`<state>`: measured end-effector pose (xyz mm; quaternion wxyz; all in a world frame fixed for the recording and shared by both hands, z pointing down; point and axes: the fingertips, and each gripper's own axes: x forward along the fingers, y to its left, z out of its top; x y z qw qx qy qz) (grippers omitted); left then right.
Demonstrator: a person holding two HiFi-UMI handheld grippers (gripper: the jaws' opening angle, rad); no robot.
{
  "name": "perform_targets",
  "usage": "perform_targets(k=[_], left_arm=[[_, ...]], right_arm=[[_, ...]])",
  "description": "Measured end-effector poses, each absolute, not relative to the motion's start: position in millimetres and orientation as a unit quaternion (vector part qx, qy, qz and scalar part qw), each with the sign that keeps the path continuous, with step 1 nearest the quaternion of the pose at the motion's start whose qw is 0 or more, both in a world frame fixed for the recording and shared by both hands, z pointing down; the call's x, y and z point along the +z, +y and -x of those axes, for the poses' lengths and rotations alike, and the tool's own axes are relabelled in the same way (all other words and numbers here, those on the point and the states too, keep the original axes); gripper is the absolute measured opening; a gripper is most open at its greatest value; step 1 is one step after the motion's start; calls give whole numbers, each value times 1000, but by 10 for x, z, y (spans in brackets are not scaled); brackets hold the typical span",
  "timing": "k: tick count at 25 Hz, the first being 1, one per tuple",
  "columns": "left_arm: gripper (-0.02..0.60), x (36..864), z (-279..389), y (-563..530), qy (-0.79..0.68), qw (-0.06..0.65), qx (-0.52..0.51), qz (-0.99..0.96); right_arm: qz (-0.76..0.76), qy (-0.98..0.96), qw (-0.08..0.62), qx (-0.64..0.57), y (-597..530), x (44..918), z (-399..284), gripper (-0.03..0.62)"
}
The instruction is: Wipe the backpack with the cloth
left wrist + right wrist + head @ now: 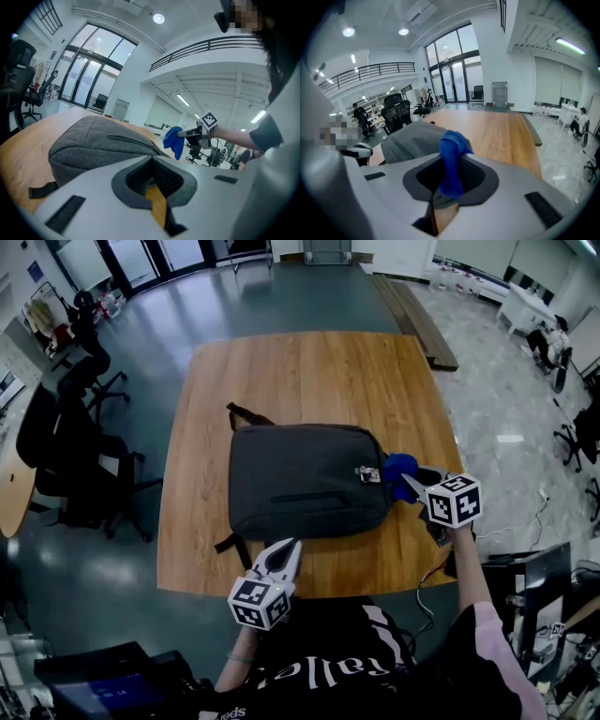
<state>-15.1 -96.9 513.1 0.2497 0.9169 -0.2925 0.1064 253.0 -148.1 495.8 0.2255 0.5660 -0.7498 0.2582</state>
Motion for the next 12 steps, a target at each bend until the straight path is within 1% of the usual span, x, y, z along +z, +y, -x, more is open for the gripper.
perform_targets(k=[6, 9, 12], left_arm=[[-2, 5163, 121, -966, -302, 247, 114, -914], [-2, 5122, 127, -1007, -306, 244, 115, -913], [-2, 5112, 119, -1012, -308, 243, 114, -913]], right_arm=[[-563, -776, 211, 191, -2616, 4636, -2586, 66], [-551, -778, 222, 205, -2939, 4825, -2475, 66], [-533, -778, 242, 229, -2859, 5116, -2327, 66]])
